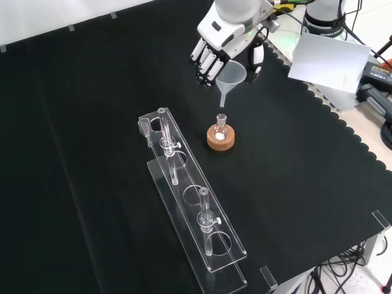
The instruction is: Put the funnel back on the funnel stand.
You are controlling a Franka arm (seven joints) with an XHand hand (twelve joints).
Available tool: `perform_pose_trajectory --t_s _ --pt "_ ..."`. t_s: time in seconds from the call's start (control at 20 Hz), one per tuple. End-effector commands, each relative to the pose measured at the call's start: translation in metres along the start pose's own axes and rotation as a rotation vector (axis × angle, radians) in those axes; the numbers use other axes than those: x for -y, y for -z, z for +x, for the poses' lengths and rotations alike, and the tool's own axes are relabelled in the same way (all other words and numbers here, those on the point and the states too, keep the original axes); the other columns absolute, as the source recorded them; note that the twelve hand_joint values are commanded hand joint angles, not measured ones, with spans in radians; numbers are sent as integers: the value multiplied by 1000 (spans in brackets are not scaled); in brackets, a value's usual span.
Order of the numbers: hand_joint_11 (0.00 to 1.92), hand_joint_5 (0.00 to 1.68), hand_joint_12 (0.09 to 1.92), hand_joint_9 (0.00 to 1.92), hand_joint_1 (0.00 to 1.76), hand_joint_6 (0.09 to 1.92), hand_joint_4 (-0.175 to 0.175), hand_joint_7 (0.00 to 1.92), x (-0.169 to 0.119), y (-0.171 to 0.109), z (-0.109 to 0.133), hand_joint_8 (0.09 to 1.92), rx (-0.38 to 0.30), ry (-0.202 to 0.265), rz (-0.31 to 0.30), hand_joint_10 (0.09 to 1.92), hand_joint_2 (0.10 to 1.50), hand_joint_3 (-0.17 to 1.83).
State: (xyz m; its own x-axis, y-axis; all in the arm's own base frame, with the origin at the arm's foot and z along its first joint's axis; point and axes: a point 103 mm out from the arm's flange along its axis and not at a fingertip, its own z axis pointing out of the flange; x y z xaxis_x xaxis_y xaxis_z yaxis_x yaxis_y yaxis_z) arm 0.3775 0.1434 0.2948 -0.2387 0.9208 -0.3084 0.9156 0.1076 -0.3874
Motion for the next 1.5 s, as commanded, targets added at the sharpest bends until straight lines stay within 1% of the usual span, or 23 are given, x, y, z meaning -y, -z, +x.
perform_pose_trajectory --t_s 0.05,0.35,0.65,0.8,1.1,1.5 --pt "570 629 1278 848 940 602 11 512 1 20 -9 663 -8 -16 -23 467 594 618" --pt "571 627 1278 847 939 611 11 512 -6 42 -23 664 -15 -35 -45 468 594 621" --pt "573 626 1279 847 939 618 11 512 -18 60 -36 666 -32 -44 -71 470 594 625" --pt "574 626 1279 847 939 621 11 512 -28 70 -43 666 -49 -38 -83 471 595 626" --pt "576 624 1278 848 939 626 10 512 -52 88 -47 668 -36 -26 -107 472 595 629" --pt "584 623 1276 847 940 632 10 513 -82 97 -44 670 -29 -3 -116 474 595 633"
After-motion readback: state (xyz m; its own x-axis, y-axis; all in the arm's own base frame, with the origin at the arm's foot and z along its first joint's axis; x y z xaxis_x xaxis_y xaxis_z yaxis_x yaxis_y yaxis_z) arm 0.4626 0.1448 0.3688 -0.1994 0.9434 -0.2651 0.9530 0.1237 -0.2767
